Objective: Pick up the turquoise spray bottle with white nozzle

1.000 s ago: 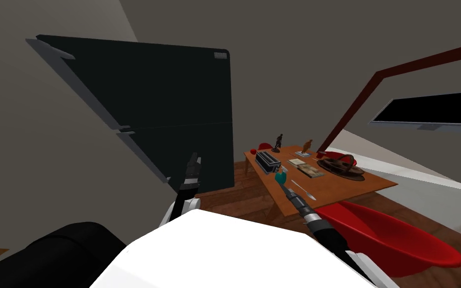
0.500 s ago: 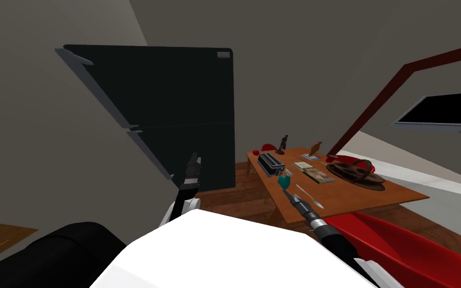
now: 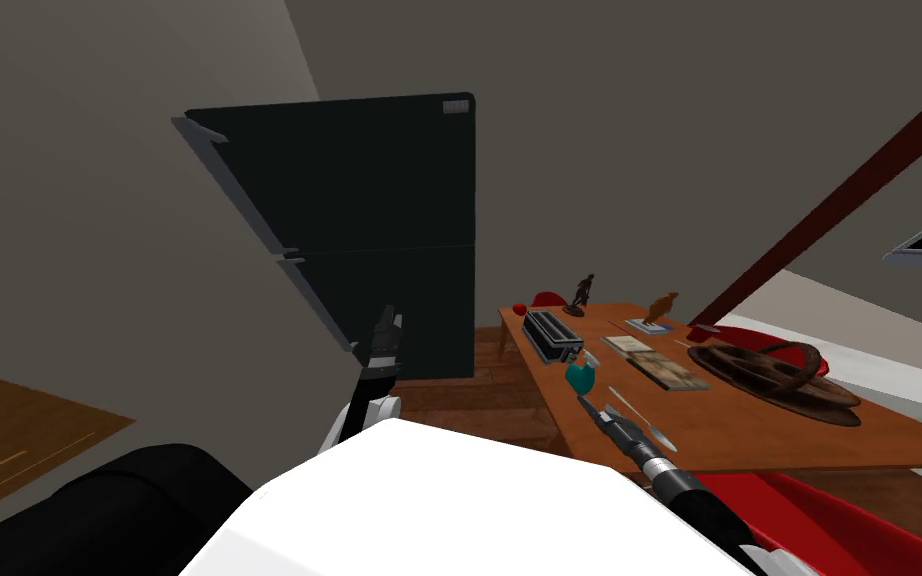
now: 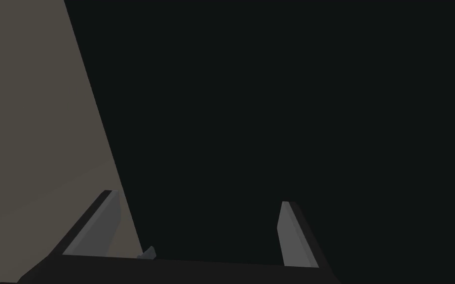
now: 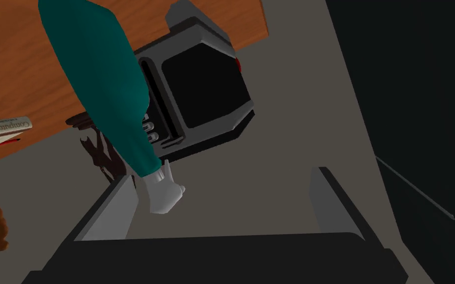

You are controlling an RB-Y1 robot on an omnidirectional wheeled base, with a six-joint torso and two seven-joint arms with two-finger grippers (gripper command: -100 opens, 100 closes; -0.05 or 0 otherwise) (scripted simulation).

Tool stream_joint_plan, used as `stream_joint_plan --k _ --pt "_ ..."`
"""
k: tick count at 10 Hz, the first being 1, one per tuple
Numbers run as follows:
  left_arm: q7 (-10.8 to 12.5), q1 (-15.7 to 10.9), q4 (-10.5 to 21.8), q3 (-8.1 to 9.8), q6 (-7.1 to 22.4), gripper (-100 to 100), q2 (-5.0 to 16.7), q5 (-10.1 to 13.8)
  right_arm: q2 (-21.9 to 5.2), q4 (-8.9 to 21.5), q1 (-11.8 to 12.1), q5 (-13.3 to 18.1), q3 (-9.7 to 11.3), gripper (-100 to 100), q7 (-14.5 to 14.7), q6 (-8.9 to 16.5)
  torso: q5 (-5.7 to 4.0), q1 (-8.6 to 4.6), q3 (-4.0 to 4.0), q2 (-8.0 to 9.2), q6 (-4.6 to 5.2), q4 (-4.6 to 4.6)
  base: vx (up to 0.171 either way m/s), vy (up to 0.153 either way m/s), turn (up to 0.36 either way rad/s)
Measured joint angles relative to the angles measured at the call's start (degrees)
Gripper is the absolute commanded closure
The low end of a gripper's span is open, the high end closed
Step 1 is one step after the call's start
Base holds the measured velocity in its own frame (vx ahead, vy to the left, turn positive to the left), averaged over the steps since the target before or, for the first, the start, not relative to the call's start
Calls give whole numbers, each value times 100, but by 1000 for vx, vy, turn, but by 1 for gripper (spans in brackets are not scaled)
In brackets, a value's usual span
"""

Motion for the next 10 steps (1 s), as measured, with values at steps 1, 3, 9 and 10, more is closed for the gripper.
stream_joint_plan --k 1,3,9,10 --pt "0 0 0 0 0 0 0 0 -134 197 -36 74 -15 -100 79 2 0 -2 -4 -7 -1 -1 90 -103 205" --pt "0 0 0 0 0 0 0 0 -241 533 17 245 -62 -100 317 -51 -2 -8 -5 -8 1 -2 86 -94 195" --pt "0 1 0 0 0 0 -1 0 -589 1151 31 566 -143 -100 720 -145 6 34 5 9 6 1 58 -59 143" --pt "0 -1 0 0 0 0 -1 0 -573 1299 -126 537 -56 -100 716 -97 5 27 20 38 3 7 -121 -40 65"
